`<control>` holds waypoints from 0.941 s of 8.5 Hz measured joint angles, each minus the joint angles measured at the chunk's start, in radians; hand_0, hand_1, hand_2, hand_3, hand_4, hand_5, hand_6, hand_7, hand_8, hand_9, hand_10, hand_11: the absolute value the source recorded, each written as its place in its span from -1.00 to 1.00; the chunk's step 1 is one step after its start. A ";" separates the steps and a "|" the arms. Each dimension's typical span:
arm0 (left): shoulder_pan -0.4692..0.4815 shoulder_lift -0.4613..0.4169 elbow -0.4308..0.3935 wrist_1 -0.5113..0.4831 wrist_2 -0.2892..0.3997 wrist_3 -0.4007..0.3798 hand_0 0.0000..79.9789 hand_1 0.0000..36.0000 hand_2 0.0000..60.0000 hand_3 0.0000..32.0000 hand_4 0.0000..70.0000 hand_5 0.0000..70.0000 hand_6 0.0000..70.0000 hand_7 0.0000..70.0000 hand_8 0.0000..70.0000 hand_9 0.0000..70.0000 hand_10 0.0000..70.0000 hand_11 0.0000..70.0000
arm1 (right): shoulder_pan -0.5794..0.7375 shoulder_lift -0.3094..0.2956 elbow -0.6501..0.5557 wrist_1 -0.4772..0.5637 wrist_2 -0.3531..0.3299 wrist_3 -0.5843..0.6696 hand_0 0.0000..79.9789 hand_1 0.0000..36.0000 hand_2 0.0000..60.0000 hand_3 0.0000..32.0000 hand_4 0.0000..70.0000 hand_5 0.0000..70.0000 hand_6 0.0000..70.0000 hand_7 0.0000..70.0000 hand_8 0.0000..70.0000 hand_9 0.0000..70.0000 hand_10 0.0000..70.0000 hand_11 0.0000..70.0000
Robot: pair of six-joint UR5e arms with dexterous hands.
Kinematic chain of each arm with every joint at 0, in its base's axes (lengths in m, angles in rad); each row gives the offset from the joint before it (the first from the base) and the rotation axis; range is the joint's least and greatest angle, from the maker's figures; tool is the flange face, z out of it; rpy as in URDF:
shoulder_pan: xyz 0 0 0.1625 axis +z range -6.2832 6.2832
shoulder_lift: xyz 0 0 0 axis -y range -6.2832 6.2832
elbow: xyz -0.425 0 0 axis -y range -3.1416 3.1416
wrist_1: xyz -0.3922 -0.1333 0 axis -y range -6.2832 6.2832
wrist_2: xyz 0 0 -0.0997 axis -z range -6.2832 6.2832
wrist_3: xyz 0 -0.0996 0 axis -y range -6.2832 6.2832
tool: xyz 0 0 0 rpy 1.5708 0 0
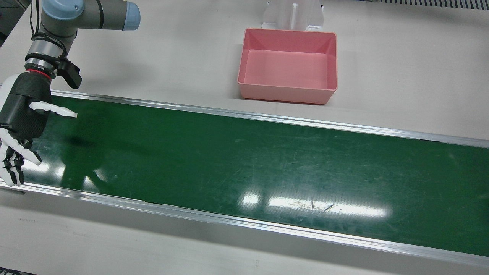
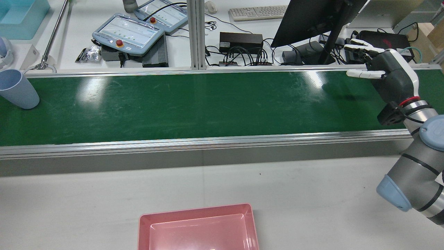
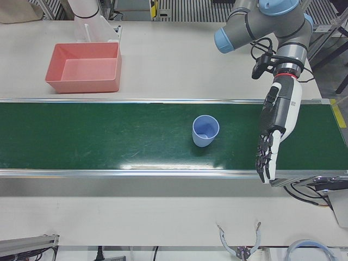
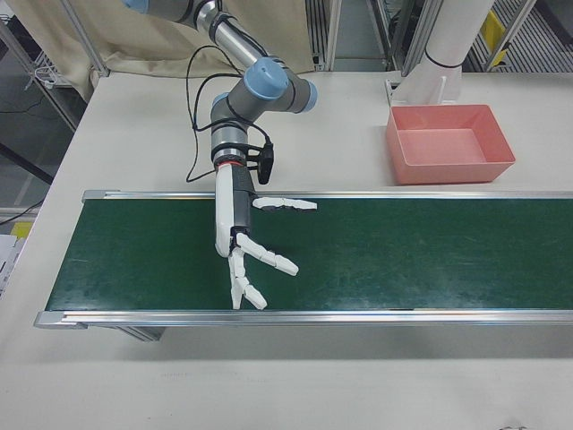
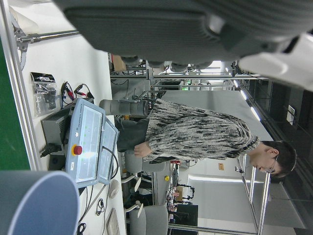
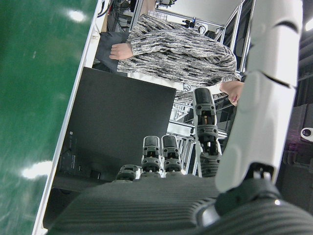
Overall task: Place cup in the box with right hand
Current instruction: 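Hold the right hand open beside the belt as the blue cup approaches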
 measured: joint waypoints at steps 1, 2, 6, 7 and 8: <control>0.000 0.000 0.000 0.000 0.000 0.000 -1.00 -1.00 -1.00 -1.00 -1.00 -1.00 -1.00 -1.00 -1.00 -1.00 -1.00 -1.00 | 0.000 0.004 0.000 -0.004 0.001 0.000 0.43 0.07 -0.73 -1.00 -0.37 -0.80 -0.82 -0.36 -0.72 -0.47 -0.95 -0.87; 0.000 0.000 0.001 0.000 0.000 0.000 -1.00 -1.00 -1.00 -1.00 -1.00 -1.00 -1.00 -1.00 -1.00 -1.00 -1.00 -1.00 | 0.001 0.003 0.001 -0.006 0.000 0.000 0.46 -0.02 -0.91 -1.00 -0.37 -0.80 -0.82 -0.39 -0.73 -0.49 -0.95 -0.87; 0.000 0.000 0.000 0.001 0.000 0.000 -1.00 -1.00 -1.00 -1.00 -1.00 -1.00 -1.00 -1.00 -1.00 -1.00 -1.00 -1.00 | -0.010 -0.024 -0.031 0.005 -0.003 0.005 0.54 0.16 -0.86 -1.00 -0.74 -0.76 -0.84 -0.54 -0.74 -0.54 -0.92 -0.81; 0.000 0.000 0.000 0.001 0.000 0.000 -1.00 -1.00 -1.00 -1.00 -1.00 -1.00 -1.00 -1.00 -1.00 -1.00 -1.00 -1.00 | -0.013 -0.023 -0.035 0.006 -0.004 0.007 0.51 0.20 -0.78 -1.00 -0.74 -0.76 -0.84 -0.52 -0.74 -0.53 -0.92 -0.81; 0.000 0.000 0.000 0.001 0.000 0.000 -1.00 -1.00 -1.00 -1.00 -1.00 -1.00 -1.00 -1.00 -1.00 -1.00 -1.00 -1.00 | -0.016 -0.019 -0.035 0.006 -0.005 0.007 0.52 0.15 -0.85 -1.00 -0.67 -0.76 -0.84 -0.51 -0.74 -0.53 -0.93 -0.82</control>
